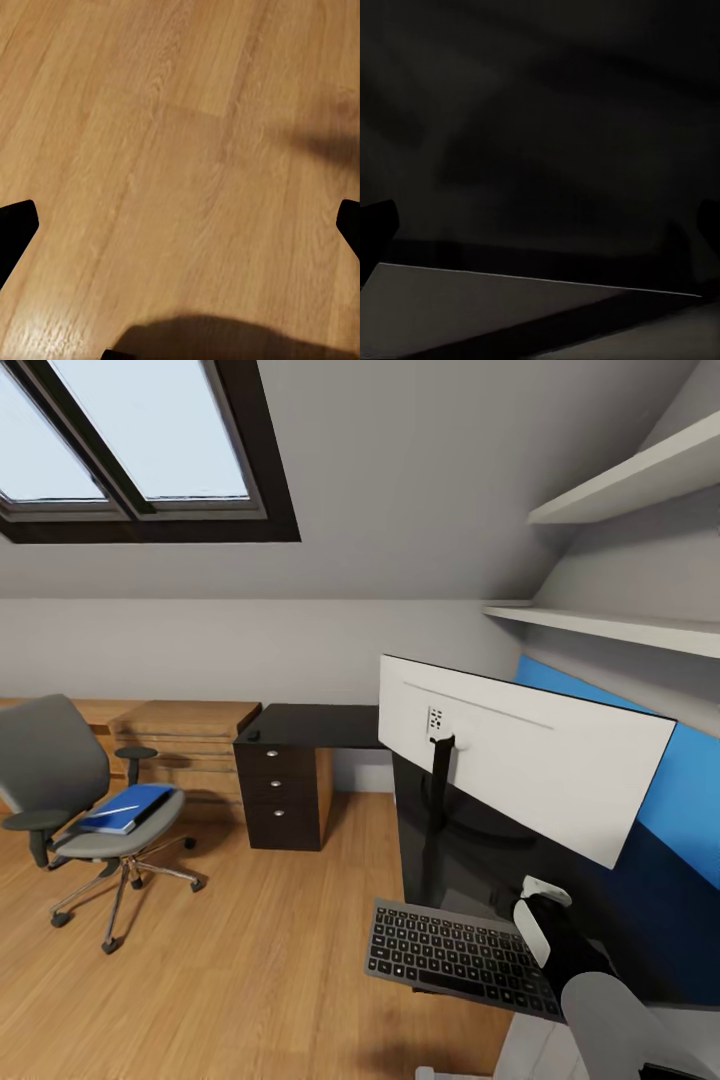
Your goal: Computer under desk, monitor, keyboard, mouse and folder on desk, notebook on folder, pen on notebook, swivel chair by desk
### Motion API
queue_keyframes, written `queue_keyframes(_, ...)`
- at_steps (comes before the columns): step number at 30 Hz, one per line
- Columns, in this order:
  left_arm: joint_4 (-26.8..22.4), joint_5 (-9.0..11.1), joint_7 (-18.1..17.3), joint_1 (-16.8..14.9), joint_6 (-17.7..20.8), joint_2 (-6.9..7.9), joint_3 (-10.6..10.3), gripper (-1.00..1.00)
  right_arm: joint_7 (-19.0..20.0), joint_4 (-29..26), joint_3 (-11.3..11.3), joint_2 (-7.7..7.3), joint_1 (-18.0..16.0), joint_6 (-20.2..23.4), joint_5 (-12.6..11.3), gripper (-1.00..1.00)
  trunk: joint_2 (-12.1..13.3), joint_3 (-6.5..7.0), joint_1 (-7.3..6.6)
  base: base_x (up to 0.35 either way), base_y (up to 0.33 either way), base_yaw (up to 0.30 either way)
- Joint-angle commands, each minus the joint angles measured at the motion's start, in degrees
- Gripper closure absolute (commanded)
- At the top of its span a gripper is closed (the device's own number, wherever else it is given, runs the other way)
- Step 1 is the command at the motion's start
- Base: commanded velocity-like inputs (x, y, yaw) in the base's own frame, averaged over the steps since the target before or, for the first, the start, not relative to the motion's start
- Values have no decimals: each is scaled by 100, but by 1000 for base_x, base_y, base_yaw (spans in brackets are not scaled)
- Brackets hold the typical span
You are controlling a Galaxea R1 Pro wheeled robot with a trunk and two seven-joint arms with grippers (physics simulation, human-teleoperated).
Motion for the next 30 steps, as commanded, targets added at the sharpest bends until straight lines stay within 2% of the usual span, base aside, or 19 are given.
queue_keyframes(1,-5,60,40,-2,-25,3,-32,-100,-44,21,-7,-1,2,20,-99,-100,-3,-7,0,-161,0,0)
queue_keyframes(30,-5,51,36,-2,-25,7,-32,-100,-47,13,-1,-10,2,11,-90,-100,-3,-7,0,-50,0,0)
